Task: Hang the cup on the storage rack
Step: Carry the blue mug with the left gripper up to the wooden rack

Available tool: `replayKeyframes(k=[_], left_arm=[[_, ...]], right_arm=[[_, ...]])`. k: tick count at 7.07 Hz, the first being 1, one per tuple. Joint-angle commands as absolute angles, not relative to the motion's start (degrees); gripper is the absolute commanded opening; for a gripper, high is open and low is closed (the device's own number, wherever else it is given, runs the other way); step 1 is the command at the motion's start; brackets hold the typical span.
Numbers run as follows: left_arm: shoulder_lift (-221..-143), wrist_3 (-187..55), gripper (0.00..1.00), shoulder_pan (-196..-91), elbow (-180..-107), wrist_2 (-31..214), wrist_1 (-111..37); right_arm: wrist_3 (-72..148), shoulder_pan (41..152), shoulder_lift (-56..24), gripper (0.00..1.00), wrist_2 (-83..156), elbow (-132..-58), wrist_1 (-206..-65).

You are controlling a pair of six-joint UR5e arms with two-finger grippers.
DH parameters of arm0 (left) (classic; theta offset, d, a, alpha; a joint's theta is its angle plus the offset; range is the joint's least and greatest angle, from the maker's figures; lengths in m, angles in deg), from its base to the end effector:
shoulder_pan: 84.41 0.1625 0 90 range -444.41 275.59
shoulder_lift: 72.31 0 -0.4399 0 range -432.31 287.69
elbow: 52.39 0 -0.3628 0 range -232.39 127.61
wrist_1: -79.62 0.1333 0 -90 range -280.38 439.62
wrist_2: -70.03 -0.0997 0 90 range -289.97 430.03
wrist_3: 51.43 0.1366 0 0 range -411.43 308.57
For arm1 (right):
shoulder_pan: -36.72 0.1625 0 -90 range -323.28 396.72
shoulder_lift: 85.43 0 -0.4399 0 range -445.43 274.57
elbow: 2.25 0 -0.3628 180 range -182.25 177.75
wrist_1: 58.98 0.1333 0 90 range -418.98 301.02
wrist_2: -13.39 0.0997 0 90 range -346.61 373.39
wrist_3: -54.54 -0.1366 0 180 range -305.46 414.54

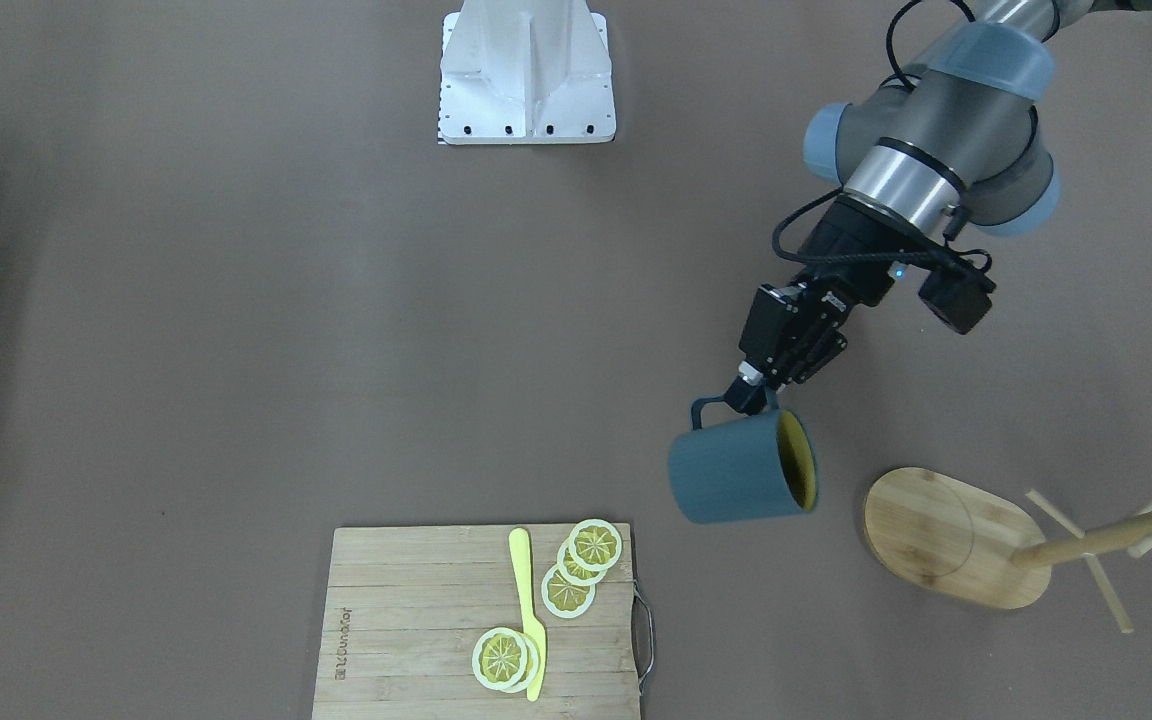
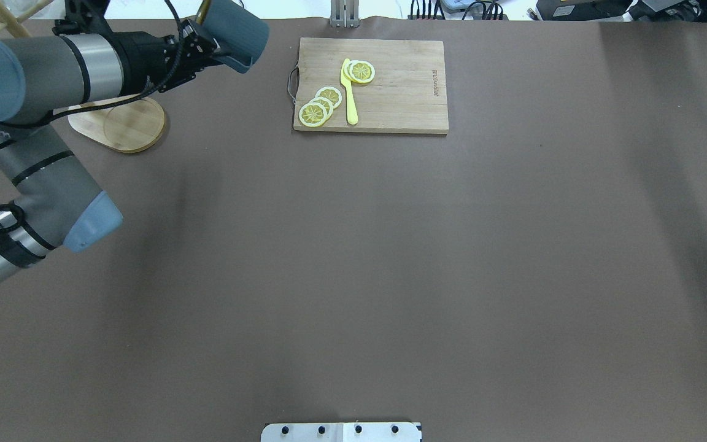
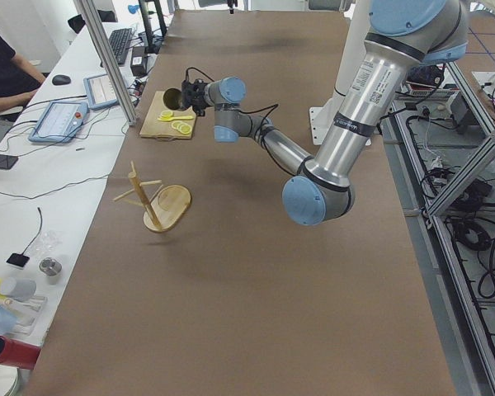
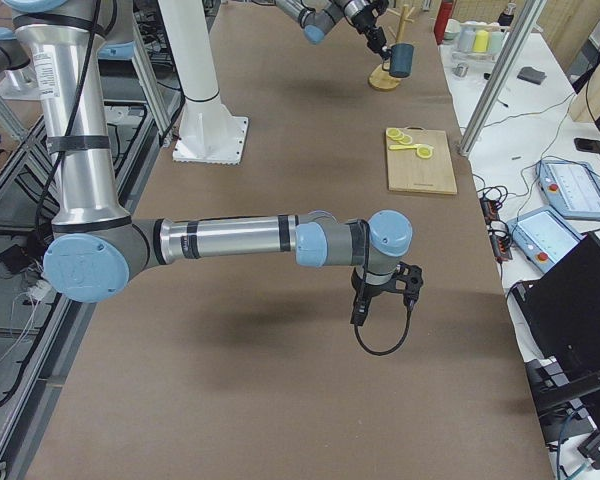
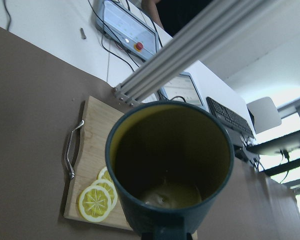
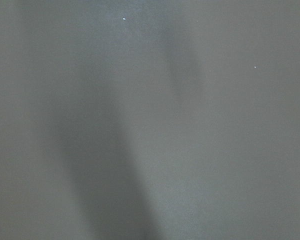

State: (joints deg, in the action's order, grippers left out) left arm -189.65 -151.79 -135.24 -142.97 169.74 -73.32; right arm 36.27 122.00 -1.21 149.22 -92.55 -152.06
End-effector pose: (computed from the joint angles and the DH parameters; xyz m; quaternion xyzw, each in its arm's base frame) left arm 0.3287 -0.5780 0.2817 0.1898 0.6866 -0.3040 0.6326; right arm -0.0067 -0.5108 0.6516 -0.0539 -0.3862 0.0985 0.9155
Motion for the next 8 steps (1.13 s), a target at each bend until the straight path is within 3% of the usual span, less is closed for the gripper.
replayKeyframes(k=[1, 6, 8], left_arm=[[-190.1, -166.7, 0.0, -142.0, -133.1, 169.8, -89.3], [-189.5, -191.9, 0.0, -142.1, -118.7, 155.5, -125.5], [-189.3, -192.0, 0.0, -138.6, -118.6, 151.0, -129.9]], right_arm=[[36.2, 122.0, -1.1, 1.0, 149.3, -93.7, -152.1], [36.1, 122.0, -1.6, 1.0, 149.2, -95.1, -152.1], [36.2, 122.0, -1.7, 1.0, 149.2, -94.9, -152.1]])
